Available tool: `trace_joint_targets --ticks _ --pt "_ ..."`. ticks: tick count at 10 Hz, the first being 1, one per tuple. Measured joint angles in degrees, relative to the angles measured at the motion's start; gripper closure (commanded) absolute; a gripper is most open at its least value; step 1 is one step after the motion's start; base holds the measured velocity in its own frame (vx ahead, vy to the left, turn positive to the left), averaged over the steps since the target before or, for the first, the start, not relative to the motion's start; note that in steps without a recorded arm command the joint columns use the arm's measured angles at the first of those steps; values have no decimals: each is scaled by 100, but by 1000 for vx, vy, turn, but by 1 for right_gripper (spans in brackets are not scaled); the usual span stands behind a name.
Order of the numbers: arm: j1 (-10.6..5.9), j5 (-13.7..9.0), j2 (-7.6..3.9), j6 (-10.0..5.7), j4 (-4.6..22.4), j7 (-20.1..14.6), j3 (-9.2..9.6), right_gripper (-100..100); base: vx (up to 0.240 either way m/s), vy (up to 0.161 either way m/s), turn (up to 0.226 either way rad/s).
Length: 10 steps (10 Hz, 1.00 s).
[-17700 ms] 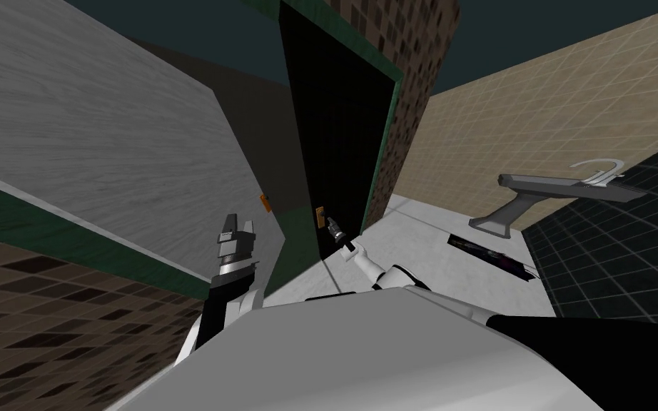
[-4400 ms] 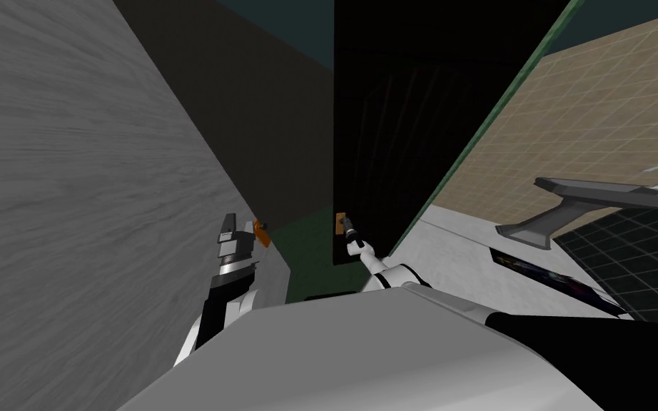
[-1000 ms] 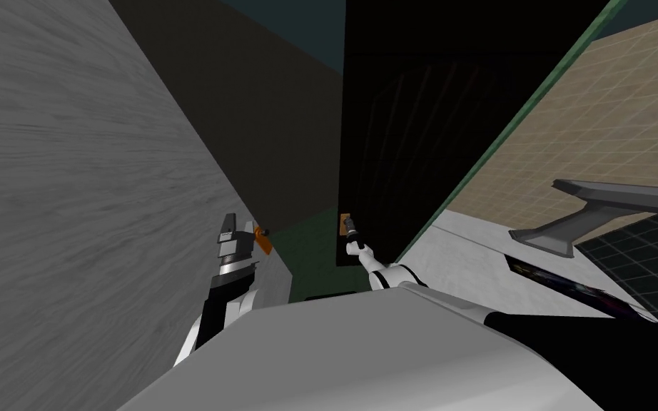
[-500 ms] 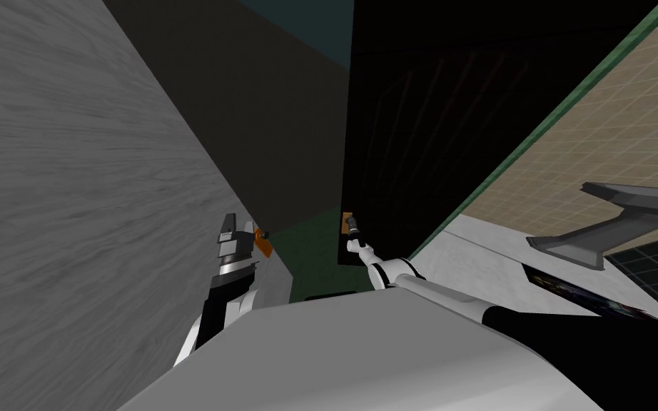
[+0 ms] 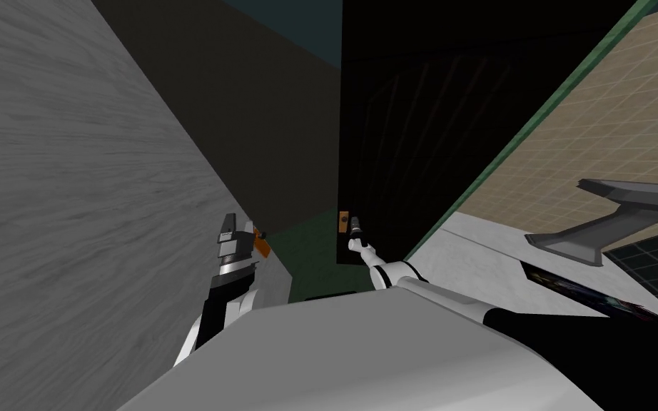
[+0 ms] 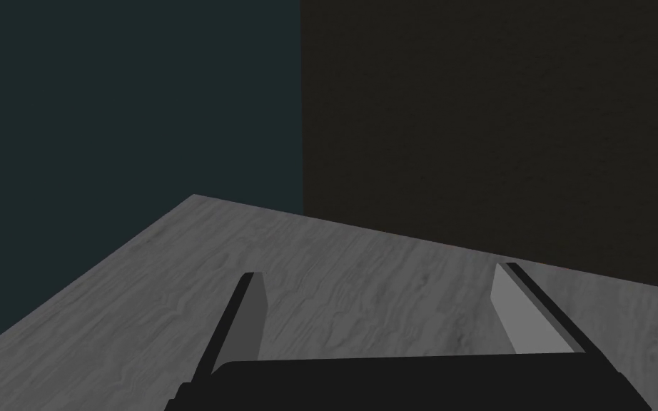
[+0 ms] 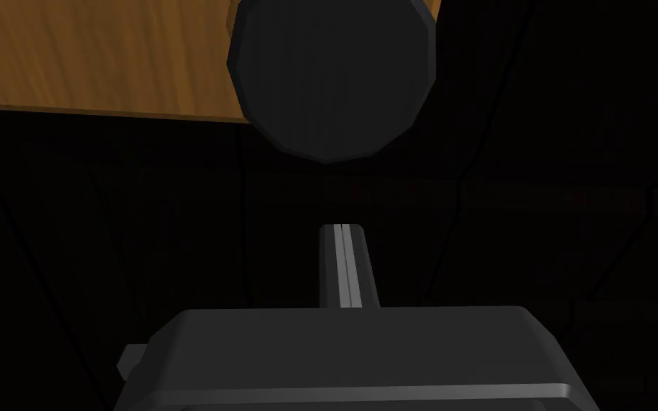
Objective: Push the door open
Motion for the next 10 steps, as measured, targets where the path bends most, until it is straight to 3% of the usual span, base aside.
trace_joint_targets --ticks 4,6,8,10 --pt "22 -461 14 -18 -39 305 171 -100 -141 -22 22" --pt "23 -692 109 -30 -61 462 247 -100 -122 31 24" --pt "175 -929 289 84 -358 690 313 -100 -107 51 22" --pt "35 -1056 386 -37 -94 707 382 -100 -100 131 40"
